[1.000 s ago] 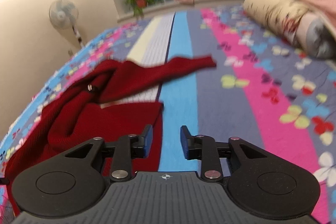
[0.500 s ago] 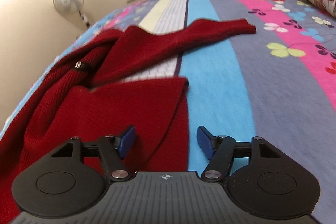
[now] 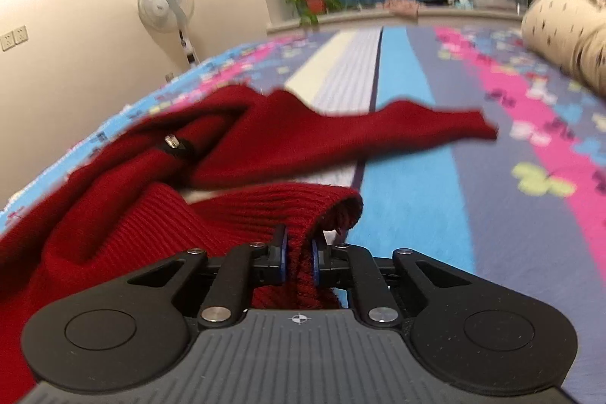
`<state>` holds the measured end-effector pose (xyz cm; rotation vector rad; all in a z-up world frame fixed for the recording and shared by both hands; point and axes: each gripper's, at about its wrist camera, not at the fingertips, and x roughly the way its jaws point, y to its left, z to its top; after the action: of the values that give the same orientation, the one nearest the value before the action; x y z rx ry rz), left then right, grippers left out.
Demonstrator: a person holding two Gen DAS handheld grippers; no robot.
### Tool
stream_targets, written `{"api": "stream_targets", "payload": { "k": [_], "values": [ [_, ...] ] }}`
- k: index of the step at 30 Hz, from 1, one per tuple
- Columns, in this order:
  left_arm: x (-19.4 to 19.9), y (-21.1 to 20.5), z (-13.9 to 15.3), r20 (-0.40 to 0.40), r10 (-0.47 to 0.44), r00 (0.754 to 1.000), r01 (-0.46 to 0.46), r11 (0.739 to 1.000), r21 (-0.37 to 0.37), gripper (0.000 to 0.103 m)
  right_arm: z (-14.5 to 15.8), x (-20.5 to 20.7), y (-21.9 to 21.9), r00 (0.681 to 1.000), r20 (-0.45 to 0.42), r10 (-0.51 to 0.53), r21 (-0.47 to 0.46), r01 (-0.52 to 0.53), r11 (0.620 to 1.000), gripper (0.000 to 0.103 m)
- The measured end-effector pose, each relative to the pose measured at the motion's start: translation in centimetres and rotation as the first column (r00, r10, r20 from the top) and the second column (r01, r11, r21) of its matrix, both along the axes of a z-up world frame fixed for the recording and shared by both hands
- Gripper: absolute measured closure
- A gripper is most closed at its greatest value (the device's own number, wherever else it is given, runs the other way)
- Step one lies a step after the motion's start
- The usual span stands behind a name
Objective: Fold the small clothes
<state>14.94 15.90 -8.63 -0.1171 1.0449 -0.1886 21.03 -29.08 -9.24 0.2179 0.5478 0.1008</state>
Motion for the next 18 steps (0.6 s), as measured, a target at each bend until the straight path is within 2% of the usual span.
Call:
{"api": "stream_targets", "payload": {
  "k": [3,7,10,12,14,16,18],
  "values": [
    [-1.0,-0.3,1.3,0.071,-0.027,0.997,0.027,1.0,0.0,0.085,3.9,-3.1,-0.4,1.0,0.025,-0.008,-0.06,0.01,0.998,0.092],
    [-3.0,0.6,3.6,0.15,-0.043,0.988,0.056,0.995,-0.083,0.09,8.5,-10.0,-2.1,0.995,0.036,-0.094,-0.058,0.096,0.994,0.093],
    [-5.2,1.8,5.4,0.207,-0.069,0.976,0.098,0.986,-0.134,0.092,10.3,-16.5,-3.4,0.98,0.03,-0.199,-0.055,0.2,0.978,0.093],
    [-6.9,2.6,6.0,0.212,-0.101,0.972,0.134,0.98,-0.148,0.092,10.7,-20.6,-4.2,0.963,0.02,-0.27,-0.045,0.271,0.962,0.093],
    [-7.9,3.0,5.4,0.165,-0.135,0.977,0.155,0.981,-0.113,0.092,9.8,-23.6,-4.6,0.945,-0.059,-0.32,-0.035,0.319,0.947,0.093],
    [-8.0,3.1,4.0,0.083,-0.147,0.986,0.151,0.987,-0.053,0.091,7.1,-24.6,-4.5,0.934,-0.224,-0.28,-0.041,0.278,0.96,0.09],
    [-7.7,3.1,2.8,0.017,-0.151,0.988,0.152,0.988,-0.006,0.089,3.9,-24.3,-5.1,0.888,-0.378,-0.26,-0.036,0.266,0.963,0.085]
  ]
}}
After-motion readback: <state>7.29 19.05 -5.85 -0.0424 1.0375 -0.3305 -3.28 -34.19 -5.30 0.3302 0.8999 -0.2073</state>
